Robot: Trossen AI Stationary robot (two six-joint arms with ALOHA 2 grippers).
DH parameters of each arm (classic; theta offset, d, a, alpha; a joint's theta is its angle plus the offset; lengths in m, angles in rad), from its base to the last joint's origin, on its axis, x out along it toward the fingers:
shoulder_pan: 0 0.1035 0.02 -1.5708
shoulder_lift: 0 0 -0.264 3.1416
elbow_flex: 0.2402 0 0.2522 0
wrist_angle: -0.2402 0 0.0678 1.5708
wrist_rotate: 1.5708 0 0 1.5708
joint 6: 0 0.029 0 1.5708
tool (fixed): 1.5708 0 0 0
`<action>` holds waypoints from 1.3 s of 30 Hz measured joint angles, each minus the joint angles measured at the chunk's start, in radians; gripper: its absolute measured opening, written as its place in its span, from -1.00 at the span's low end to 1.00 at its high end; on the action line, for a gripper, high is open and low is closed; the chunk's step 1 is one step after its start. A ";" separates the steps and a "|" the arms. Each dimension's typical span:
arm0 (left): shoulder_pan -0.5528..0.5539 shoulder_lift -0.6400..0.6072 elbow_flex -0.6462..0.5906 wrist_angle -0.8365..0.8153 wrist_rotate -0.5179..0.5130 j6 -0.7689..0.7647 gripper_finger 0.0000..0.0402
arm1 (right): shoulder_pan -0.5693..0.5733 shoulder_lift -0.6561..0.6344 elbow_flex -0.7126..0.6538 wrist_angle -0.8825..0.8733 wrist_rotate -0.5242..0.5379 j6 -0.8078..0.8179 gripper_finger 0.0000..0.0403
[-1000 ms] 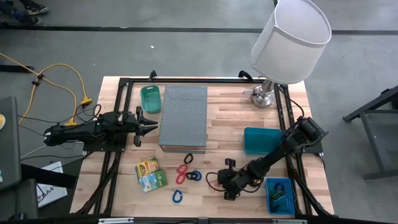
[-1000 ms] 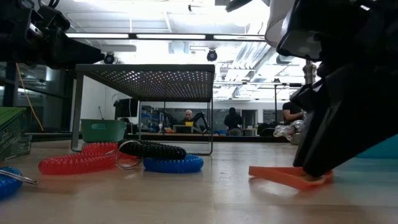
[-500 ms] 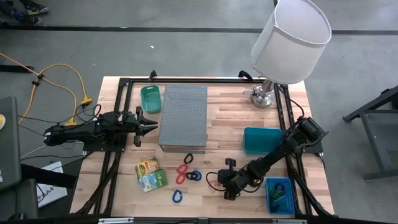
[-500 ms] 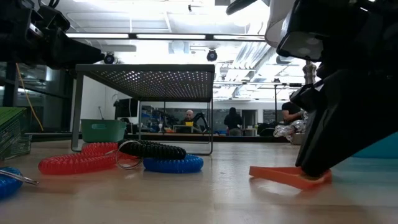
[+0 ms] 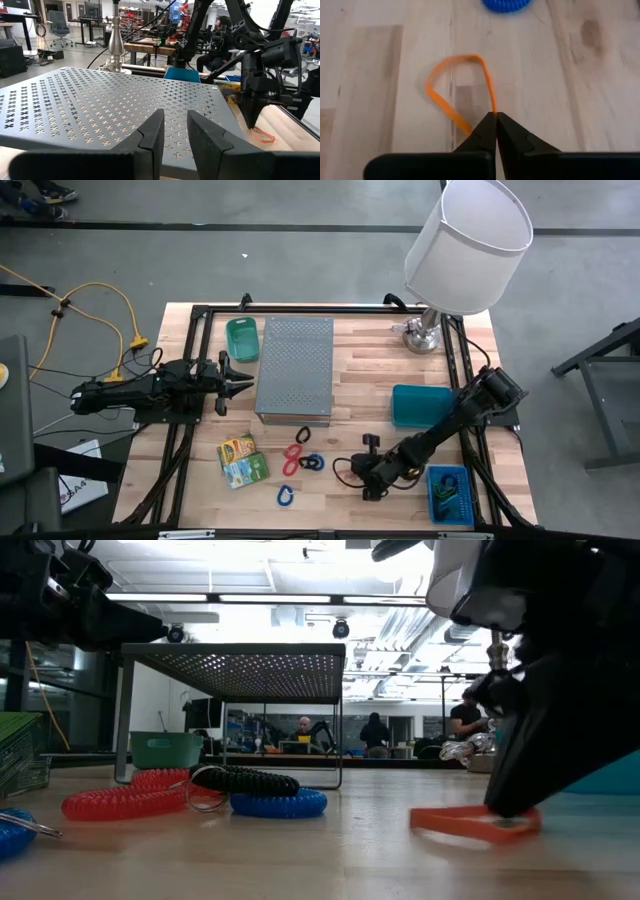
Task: Pick & Place Office Desk Supplies
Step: Put the orange rubberband into the blue basket
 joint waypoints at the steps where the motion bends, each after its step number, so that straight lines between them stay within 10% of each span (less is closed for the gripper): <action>1: 0.000 0.000 0.000 0.000 0.000 0.000 -0.61 | 0.000 -0.010 0.000 0.002 0.004 -0.015 -0.99; 19: 0.000 0.000 0.000 0.000 0.000 0.000 -0.61 | 0.021 -0.296 0.003 -0.112 0.039 -0.135 -0.99; 39: 0.000 0.000 0.000 0.000 0.000 0.000 -0.61 | 0.381 -0.502 0.002 -0.647 0.084 0.565 -0.99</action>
